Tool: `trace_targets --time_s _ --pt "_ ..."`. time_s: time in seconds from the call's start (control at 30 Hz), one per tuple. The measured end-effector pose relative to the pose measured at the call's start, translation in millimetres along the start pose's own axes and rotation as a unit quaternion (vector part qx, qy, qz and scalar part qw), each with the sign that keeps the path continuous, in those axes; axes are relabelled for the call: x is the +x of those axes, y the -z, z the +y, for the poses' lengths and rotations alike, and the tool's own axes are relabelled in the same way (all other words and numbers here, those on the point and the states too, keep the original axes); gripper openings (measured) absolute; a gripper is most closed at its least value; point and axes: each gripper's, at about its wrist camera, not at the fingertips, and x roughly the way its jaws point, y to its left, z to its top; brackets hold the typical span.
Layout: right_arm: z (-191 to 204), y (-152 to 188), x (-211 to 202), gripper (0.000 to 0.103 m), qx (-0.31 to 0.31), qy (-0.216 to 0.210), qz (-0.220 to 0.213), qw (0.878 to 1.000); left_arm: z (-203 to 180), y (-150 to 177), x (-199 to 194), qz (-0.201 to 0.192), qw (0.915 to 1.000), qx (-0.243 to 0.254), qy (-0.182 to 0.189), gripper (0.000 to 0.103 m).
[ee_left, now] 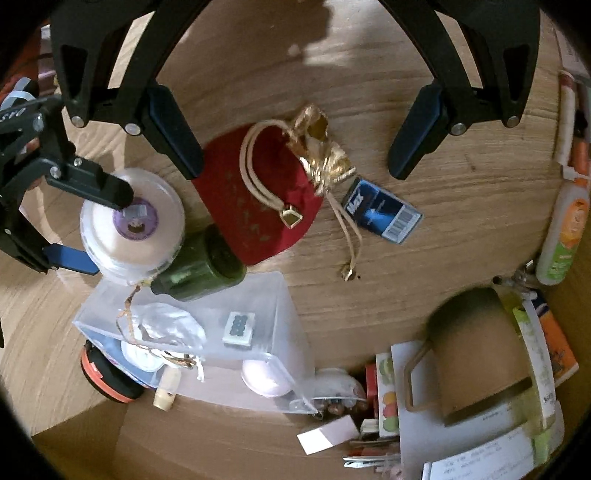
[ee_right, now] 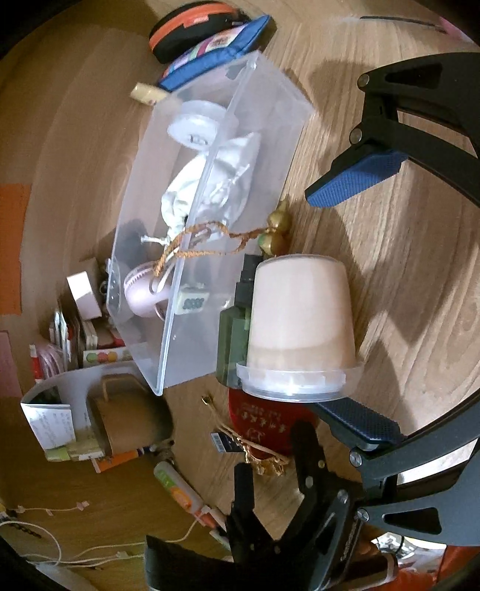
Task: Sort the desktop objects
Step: 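Grasp the red velvet pouch with the left gripper while the right gripper grasps the peach jar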
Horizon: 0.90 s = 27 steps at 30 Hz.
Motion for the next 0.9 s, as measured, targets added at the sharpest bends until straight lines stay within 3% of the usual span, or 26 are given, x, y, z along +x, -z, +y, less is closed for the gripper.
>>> trace_targets --time_s 0.13,0.27,0.37,0.43,0.53,0.6,0.73,0.8,0.9 --pt "-0.2 -1.5 5.6 0.095 -0.011 -0.018 0.002 1.0 -5.5 -5.3 6.4 0.002 0.9999 0.005 -0.01 0.101" --pt "-1.1 -0.8 10.9 0.081 -0.019 -0.033 0.006 0.999 -10.3 -9.2 10.5 0.002 0.9996 0.012 -0.025 0.101" --pt "-0.9 0.9 12.7 0.066 -0.022 -0.056 0.006 0.998 -11.6 -11.8 12.4 0.003 0.9995 0.016 -0.027 0.101" --pt "0.3 2.0 12.4 0.065 -0.026 -0.058 0.002 0.998 -13.2 -12.4 12.8 0.003 0.9994 0.02 -0.029 0.101" --pt "-0.7 4.1 11.0 0.064 -0.026 -0.064 -0.003 0.998 -17.7 -12.3 10.6 0.0 0.9993 0.027 -0.025 0.09" --pt "-1.3 5.6 8.6 0.064 -0.023 -0.065 -0.007 0.998 -22.3 -12.8 8.8 -0.002 0.9992 0.035 -0.019 0.076" --pt "-5.1 7.0 1.1 0.064 -0.009 -0.071 -0.018 0.997 -28.0 -12.6 7.5 -0.004 0.999 0.041 -0.015 0.066" --pt "-8.1 7.5 -2.3 0.064 0.0 -0.075 -0.023 0.997 -30.6 -12.8 6.5 -0.008 0.9989 0.045 -0.011 0.051" --pt "-11.3 9.5 -7.1 0.064 0.008 -0.073 -0.029 0.997 -34.4 -12.8 6.0 -0.01 0.9987 0.049 -0.013 0.047"
